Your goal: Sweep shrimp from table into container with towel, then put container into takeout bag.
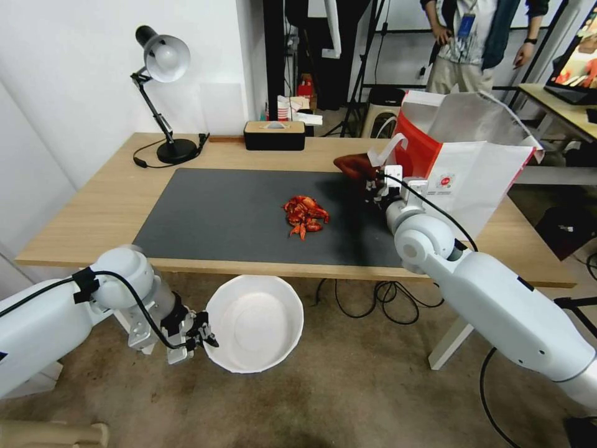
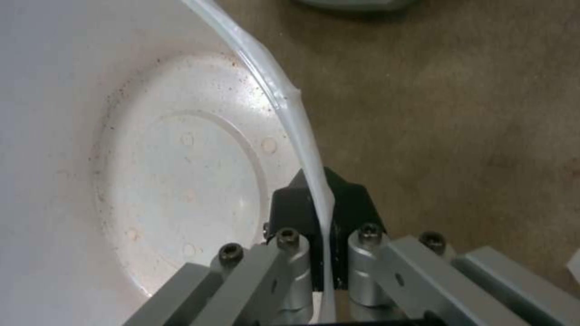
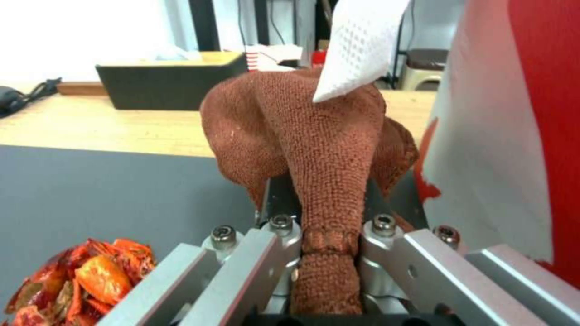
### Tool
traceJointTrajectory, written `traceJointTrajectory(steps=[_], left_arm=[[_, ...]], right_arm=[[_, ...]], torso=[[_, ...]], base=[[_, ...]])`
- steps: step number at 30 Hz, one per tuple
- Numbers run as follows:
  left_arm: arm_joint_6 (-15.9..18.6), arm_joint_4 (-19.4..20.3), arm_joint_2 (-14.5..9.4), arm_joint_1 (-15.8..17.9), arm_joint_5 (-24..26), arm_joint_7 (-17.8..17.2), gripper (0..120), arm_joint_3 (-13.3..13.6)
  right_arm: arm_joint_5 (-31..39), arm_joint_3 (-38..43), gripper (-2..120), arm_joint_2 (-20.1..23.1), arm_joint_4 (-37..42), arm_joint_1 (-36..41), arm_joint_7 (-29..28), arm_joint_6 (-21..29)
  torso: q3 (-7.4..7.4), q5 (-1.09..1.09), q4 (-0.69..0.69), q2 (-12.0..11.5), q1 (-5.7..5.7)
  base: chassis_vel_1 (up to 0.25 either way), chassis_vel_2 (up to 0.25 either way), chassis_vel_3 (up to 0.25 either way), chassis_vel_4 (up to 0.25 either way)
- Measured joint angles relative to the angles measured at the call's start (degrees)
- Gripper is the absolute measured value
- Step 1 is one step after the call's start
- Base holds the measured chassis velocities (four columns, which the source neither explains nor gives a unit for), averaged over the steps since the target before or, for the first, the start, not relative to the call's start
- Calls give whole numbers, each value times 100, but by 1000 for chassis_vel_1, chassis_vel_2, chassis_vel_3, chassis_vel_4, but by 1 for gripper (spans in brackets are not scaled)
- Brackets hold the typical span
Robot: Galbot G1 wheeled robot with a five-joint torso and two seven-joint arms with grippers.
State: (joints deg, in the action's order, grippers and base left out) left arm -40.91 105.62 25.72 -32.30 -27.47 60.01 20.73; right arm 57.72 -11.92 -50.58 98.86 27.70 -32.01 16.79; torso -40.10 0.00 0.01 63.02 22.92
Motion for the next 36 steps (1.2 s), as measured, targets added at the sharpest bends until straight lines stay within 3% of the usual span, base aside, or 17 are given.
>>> traceJointTrajectory(steps=[13,16,21,36], left_arm=[[-11,-247,353,14,-98,-254,0,22],[-9,-334,509,20,-124,-319,0,39],[-4,-343,550,-9,-152,-401,0,43],[1,-329,666,106,-326,-500,0,167]], right_arm=[[-229,-212,4,-51,-630,-428,1062,-469],[-235,-348,4,-95,-884,-541,1600,-578],[-274,-553,4,-137,-1173,-646,2121,-599],[-390,-865,4,-463,-2050,-780,2624,-593]], torso=[[0,0,0,0,0],[0,-1,-1,0,0],[0,0,0,0,0],[-1,0,0,0,0]], base=[[0,0,0,0],[0,0,0,0],[0,0,0,0],[0,0,0,0]])
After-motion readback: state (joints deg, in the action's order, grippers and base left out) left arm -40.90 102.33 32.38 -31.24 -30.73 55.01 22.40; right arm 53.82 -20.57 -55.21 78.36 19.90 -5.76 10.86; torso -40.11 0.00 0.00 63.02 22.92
